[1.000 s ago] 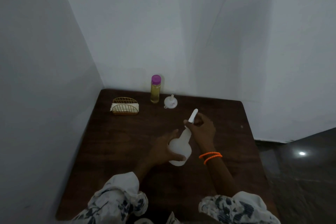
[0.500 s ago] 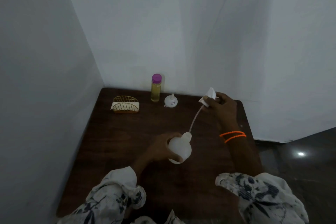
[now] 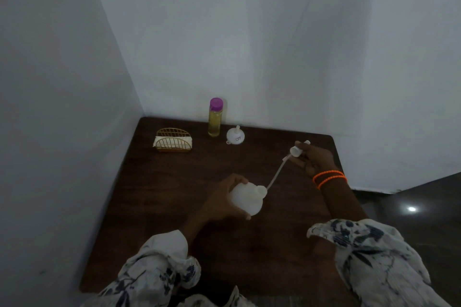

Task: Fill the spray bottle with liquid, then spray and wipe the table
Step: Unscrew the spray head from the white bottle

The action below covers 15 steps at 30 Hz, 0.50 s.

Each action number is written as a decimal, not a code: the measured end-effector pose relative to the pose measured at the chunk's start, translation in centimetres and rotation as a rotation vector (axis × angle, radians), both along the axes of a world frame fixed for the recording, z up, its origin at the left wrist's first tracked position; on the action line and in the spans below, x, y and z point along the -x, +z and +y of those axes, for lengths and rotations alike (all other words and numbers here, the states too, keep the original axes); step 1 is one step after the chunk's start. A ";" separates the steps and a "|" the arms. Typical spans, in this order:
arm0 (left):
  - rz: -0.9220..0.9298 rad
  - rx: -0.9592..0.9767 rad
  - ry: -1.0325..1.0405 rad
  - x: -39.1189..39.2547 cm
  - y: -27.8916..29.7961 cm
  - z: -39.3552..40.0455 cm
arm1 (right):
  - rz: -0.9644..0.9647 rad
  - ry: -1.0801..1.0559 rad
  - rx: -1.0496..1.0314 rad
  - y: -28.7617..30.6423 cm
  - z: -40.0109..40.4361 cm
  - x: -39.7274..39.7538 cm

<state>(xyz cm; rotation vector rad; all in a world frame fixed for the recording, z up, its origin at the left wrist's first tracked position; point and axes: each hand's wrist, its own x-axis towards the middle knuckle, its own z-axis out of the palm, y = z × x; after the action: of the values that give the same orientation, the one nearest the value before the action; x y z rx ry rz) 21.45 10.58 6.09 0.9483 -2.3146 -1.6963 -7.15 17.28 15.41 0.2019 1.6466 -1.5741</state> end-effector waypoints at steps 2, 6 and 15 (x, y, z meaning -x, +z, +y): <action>-0.004 -0.006 0.007 -0.4 -0.2 -0.2 | -0.018 -0.004 0.019 -0.1 0.1 -0.1; -0.013 -0.020 0.015 -1.1 -0.5 -0.5 | -0.015 -0.029 0.010 0.1 0.1 0.1; -0.058 -0.003 0.017 -1.6 -1.1 -0.9 | -0.025 -0.077 0.024 0.1 0.4 1.6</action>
<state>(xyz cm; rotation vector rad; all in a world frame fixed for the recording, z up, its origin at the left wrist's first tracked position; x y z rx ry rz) 23.04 9.70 5.03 1.0274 -2.3334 -1.6881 -8.71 17.66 15.54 0.2739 1.6173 -1.6415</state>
